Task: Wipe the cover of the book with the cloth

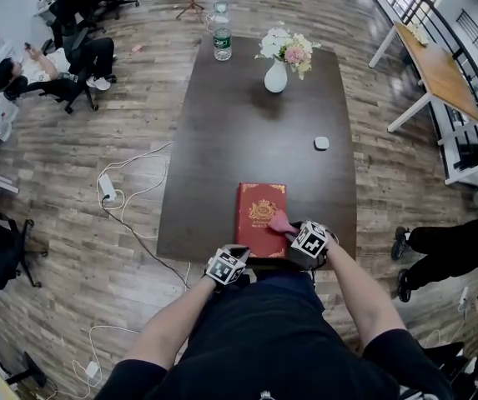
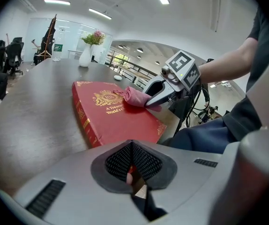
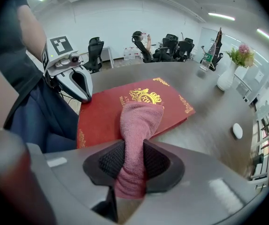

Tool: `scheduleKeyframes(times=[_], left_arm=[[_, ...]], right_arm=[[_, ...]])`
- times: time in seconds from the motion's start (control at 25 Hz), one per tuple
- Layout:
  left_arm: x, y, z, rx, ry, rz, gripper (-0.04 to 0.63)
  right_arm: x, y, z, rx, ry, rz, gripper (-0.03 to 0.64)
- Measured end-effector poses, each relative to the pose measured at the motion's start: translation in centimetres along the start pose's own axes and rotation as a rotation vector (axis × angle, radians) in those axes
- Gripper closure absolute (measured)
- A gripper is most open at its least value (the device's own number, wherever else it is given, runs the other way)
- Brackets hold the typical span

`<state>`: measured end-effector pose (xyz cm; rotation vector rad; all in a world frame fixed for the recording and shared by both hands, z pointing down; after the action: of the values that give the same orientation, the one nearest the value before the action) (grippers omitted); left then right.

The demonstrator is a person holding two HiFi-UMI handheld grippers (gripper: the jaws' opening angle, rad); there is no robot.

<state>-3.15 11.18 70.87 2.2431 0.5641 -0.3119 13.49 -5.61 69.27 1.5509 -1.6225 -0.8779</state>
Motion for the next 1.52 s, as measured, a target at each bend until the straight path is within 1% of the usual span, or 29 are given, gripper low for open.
scheduleKeyframes(times=[0.2,0.4,0.6,0.84,1.0,1.2,1.52], left_arm=[[0.1,-0.5,0.1,-0.013,0.017,0.019,0.6],[0.2,-1.1,-0.4,0.002,-0.005,0.012,0.6],[0.3,-1.3,-0.9,0.008,-0.01,0.019,0.6],[0.4,-1.8,-1.2,0.01,-0.023,0.024,0.6],[0.4,-1.7,-1.2,-0.003,-0.033,0.033,0.6],[0.4,-1.6,-1.1,-0.011,-0.059,0.035,0.6],[0.4,-1.7,-1.3,-0.012,-0.07,0.032,0.6]], right_arm=[[0.1,-0.6,0.0,-0.011,-0.013,-0.02,0.503],[-0.2,-1.0,1.8,0.045,-0.032,-0.021,0.505],[-1.6,-0.3,4.8,0.102,-0.097,0.011,0.504],[-4.4,1.6,8.7,0.129,-0.167,0.075,0.505],[-5.9,3.3,10.8,0.13,-0.209,0.117,0.505],[-7.2,5.2,12.1,0.11,-0.248,0.154,0.504],[-7.9,7.5,13.0,0.074,-0.267,0.17,0.503]])
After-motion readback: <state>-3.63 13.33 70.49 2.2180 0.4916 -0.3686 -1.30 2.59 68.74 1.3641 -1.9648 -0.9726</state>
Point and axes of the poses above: the fingertips, and each gripper's own axes: y forward along the fingers, x to its right, z out of its top, the point moved 9 cm from there along -y, backward along the fingers, and after that the axes turned 5 degrees about x, right-handed, at the moved point
